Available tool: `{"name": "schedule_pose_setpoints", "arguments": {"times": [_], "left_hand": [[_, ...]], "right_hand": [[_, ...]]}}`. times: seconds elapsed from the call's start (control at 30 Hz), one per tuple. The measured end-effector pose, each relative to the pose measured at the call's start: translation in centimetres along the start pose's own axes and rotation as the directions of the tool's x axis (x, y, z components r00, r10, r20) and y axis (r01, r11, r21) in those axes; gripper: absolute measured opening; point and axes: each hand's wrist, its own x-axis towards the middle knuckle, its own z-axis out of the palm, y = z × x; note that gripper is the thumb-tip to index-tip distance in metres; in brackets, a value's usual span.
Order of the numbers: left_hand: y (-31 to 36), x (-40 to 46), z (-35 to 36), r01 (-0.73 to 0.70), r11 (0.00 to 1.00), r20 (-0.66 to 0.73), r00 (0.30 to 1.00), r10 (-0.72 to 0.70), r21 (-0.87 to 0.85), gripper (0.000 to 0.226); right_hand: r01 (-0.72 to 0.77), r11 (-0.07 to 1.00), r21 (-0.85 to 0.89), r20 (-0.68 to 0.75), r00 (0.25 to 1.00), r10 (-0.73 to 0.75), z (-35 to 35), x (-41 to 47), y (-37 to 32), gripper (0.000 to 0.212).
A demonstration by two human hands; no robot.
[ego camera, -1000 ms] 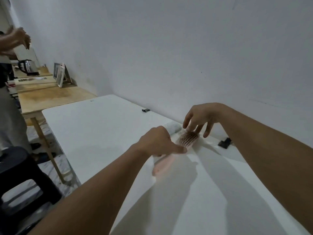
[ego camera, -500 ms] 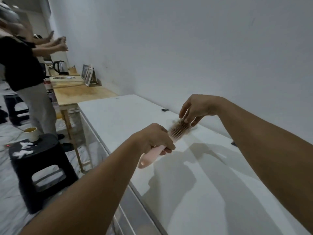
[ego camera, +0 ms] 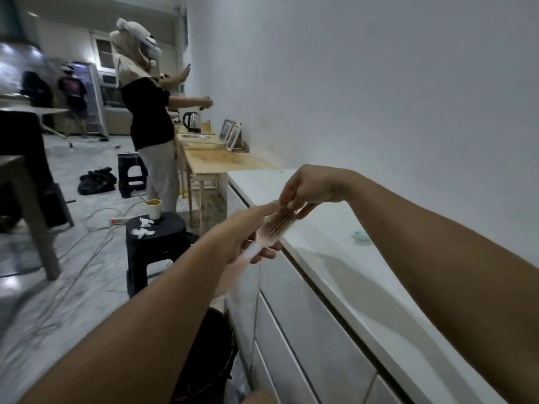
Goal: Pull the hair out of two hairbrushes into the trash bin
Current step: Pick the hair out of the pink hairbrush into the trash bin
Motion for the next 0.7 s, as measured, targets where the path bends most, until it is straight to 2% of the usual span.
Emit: {"name": "schedule_pose_setpoints", "arguments": {"times": [0.2, 0.37, 0.47, 0.57, 0.7], "left_hand": [[-5.7, -0.5, -6.0, -0.027, 0.996, -0.214, 0.977, 0.008, -0.083, 0.045], [-8.7, -1.2, -8.6, 0.003, 0.994, -0.33, 0.943, -0.038, -0.108, 0.033], [-11.1, -1.1, -10.0, 0.031, 0.993, -0.34, 0.938, -0.068, -0.114, 0.032], [-13.9, -0.7, -11.5, 0.058, 0.989, -0.379, 0.919, -0.107, -0.138, 0.031], [-17.9, 0.9, -13.0, 0.104, 0.986, -0.425, 0.893, -0.15, -0.131, 0.034]], "right_hand": [[0.076, 0.997, -0.002, 0.051, 0.996, -0.076, 7.1, 3.2, -4.7, 0.03], [0.178, 0.975, -0.133, 0.119, 0.98, -0.163, 12.1, 5.6, -6.3, 0.036], [0.218, 0.96, -0.174, 0.144, 0.97, -0.194, 15.2, 7.3, -6.3, 0.025], [0.255, 0.955, -0.153, 0.088, 0.966, -0.244, 18.5, 9.1, -6.0, 0.012], [0.276, 0.955, -0.104, 0.041, 0.961, -0.274, 23.3, 11.6, -4.3, 0.008]]}}
